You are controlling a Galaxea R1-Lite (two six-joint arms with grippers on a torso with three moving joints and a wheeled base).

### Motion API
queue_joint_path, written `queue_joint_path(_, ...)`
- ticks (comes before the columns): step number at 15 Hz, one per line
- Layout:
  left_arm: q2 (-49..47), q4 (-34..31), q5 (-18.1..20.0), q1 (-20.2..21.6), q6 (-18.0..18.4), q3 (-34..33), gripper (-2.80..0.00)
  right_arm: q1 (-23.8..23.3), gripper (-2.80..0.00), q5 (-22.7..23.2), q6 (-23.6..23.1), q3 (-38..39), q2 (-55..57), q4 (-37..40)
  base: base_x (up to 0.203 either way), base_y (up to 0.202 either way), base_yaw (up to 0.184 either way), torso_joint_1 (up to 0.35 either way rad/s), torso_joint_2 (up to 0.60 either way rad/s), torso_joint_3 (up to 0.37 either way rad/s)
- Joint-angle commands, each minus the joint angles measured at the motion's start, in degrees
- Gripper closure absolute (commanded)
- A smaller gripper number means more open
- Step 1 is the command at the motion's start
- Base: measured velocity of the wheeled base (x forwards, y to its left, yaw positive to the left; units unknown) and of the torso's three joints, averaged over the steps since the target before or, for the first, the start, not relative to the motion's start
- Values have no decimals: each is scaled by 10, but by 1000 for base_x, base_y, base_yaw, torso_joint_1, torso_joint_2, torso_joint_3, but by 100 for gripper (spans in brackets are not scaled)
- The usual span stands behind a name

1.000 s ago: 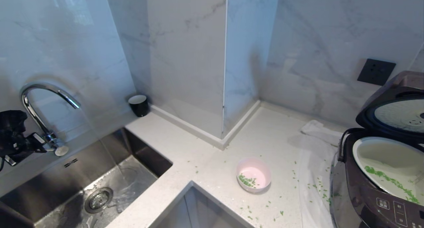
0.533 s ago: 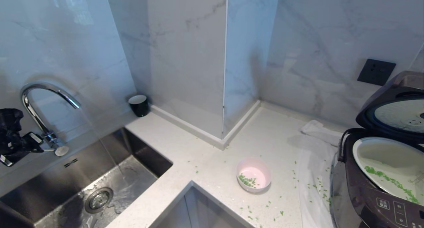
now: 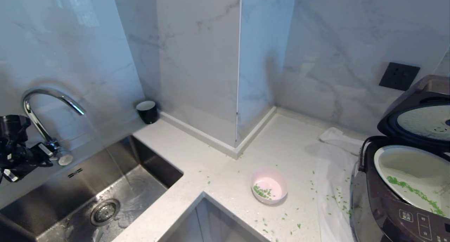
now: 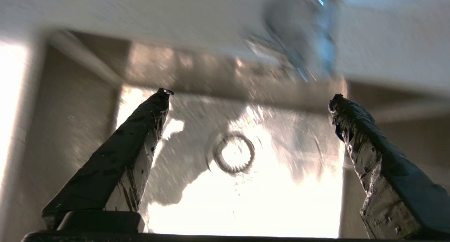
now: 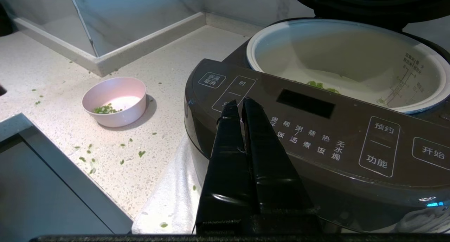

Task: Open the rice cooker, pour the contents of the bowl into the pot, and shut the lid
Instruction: Turn on the tap, then pick up the bowl on the table

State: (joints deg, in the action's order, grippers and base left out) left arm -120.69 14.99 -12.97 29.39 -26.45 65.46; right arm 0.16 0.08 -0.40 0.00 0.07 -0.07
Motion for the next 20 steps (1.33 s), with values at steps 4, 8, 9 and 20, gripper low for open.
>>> queue_joint_path(4,56,0,13,-26,0,-80,-280,0,0,0,0,0,0,0,0,0,0,0,0,0)
queue_joint_path(8,91,1,28,-71,2,-151,-280,0,0,0,0,0,0,0,0,0,0,0,0,0)
queue_joint_path(9,104,1,28,-86,2,-166,-280,0,0,0,1,0,0,0,0,0,0,0,0,0)
queue_joint_path(20,204,-6,29,-255,1,-227,-280,0,0,0,0,0,0,0,0,0,0,0,0,0)
